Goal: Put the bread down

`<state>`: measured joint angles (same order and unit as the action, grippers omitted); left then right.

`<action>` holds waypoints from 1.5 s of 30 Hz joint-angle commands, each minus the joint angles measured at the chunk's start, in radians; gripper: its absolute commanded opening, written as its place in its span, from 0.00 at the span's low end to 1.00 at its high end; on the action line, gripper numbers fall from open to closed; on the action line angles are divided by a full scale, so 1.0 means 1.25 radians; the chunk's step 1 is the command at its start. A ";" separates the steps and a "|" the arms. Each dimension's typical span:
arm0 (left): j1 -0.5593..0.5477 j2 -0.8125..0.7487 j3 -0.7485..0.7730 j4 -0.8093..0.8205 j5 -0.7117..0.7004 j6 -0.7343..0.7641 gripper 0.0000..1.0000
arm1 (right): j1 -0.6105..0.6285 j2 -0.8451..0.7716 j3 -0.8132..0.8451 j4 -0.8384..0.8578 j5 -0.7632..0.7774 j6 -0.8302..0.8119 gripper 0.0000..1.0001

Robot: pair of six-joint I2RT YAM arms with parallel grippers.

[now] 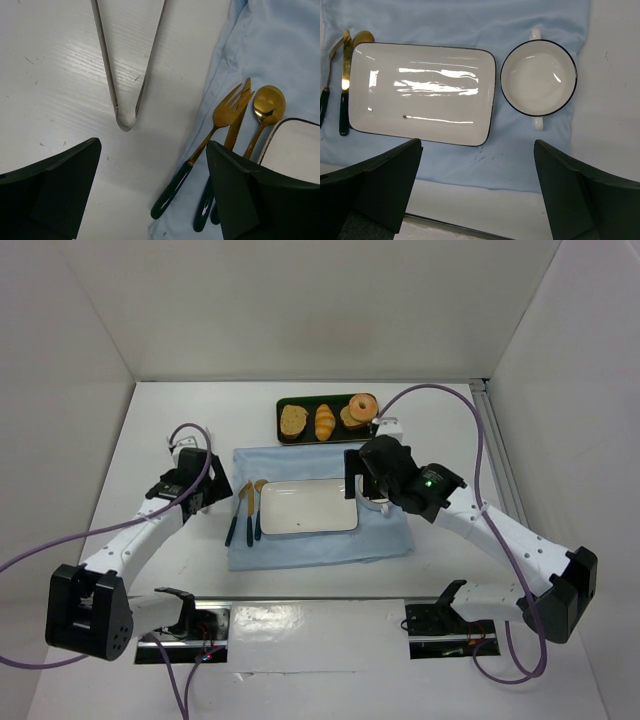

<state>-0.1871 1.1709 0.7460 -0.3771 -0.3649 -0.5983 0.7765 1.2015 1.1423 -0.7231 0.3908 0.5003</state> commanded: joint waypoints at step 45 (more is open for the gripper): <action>0.131 0.430 0.189 0.120 0.061 0.053 0.99 | -0.068 0.007 -0.002 0.020 -0.008 -0.011 1.00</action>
<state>-0.0326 1.6825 0.9401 -0.2520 -0.2958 -0.5491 0.6971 1.2388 1.1408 -0.7189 0.3767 0.4885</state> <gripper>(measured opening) 0.993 0.999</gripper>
